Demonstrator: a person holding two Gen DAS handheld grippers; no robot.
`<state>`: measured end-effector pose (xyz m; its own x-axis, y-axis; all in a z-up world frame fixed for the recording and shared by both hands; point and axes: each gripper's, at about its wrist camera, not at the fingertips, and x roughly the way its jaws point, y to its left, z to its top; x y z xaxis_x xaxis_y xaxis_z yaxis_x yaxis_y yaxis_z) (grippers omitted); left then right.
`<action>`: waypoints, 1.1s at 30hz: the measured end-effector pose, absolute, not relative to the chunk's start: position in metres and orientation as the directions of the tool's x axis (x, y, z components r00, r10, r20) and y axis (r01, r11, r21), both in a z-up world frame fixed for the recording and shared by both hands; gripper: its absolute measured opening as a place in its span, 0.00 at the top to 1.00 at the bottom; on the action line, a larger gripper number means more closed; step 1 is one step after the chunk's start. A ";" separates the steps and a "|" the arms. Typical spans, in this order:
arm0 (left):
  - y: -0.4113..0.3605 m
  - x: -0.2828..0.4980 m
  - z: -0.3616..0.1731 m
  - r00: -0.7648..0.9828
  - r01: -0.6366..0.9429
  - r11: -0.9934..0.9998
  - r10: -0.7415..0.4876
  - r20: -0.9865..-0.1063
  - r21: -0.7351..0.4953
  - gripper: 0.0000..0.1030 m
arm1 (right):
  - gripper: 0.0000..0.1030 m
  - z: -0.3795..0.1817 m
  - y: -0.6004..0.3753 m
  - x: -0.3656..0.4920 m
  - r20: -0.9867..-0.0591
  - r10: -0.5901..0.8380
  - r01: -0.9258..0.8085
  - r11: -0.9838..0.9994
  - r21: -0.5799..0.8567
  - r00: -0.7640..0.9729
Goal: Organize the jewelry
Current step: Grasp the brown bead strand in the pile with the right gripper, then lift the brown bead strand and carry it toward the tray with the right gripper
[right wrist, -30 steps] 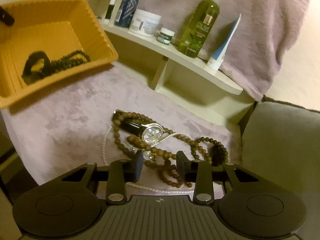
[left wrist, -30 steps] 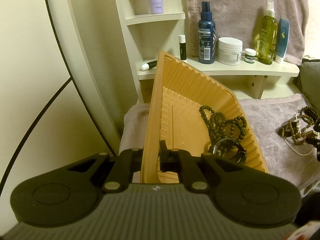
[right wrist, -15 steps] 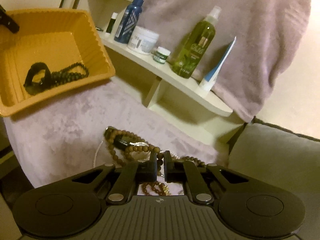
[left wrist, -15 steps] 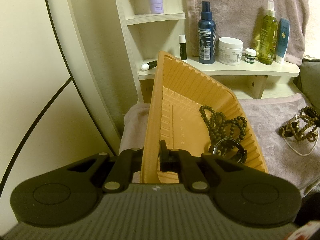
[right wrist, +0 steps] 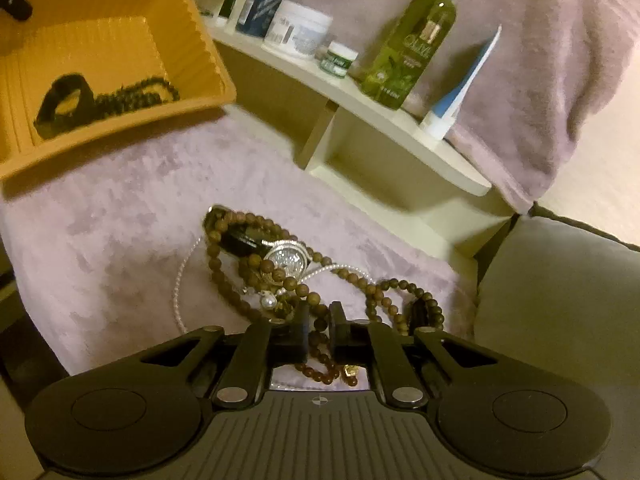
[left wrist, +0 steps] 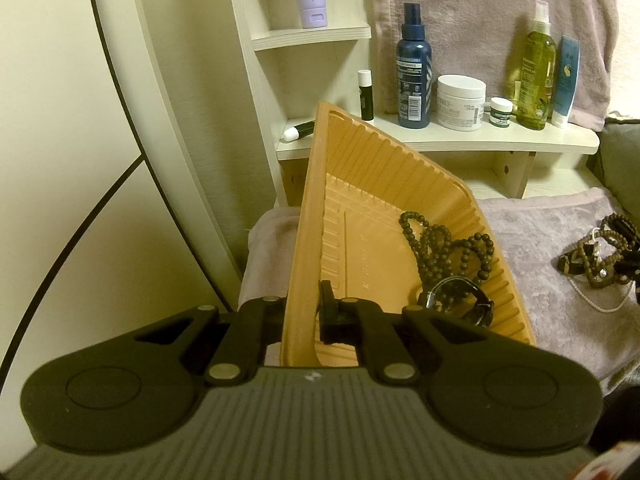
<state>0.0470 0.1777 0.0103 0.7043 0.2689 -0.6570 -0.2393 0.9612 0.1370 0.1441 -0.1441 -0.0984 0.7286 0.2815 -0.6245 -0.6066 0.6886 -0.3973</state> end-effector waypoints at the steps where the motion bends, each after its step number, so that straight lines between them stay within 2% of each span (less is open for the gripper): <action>1: 0.178 0.047 0.010 0.704 -0.240 0.961 0.269 -0.657 0.136 0.94 | 0.88 -0.099 -0.143 0.145 -0.623 0.278 -0.605 0.686 -0.404 0.731; 6: 0.178 0.047 0.011 0.703 -0.240 0.961 0.270 -0.658 0.137 0.94 | 0.85 -0.099 -0.140 0.147 -0.621 0.273 -0.605 0.677 -0.418 0.735; 10: 0.178 0.048 0.011 0.703 -0.240 0.961 0.269 -0.659 0.137 0.94 | 0.90 -0.084 -0.142 0.139 -0.598 0.295 -0.598 0.692 -0.404 0.745; 25: 0.178 0.049 0.012 0.703 -0.240 0.961 0.271 -0.658 0.139 0.94 | 0.93 0.037 -0.162 0.110 -0.291 0.364 -0.463 0.764 -0.450 0.885; 33: 0.177 0.049 0.012 0.702 -0.241 0.960 0.272 -0.657 0.140 0.94 | 0.93 0.072 -0.175 0.113 -0.214 0.373 -0.430 0.786 -0.445 0.903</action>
<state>0.0490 0.1774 0.0118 0.7025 0.2725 -0.6575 -0.2411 0.9603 0.1404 0.1125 -0.1747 0.0723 0.9029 0.3726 -0.2144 -0.4298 0.7859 -0.4445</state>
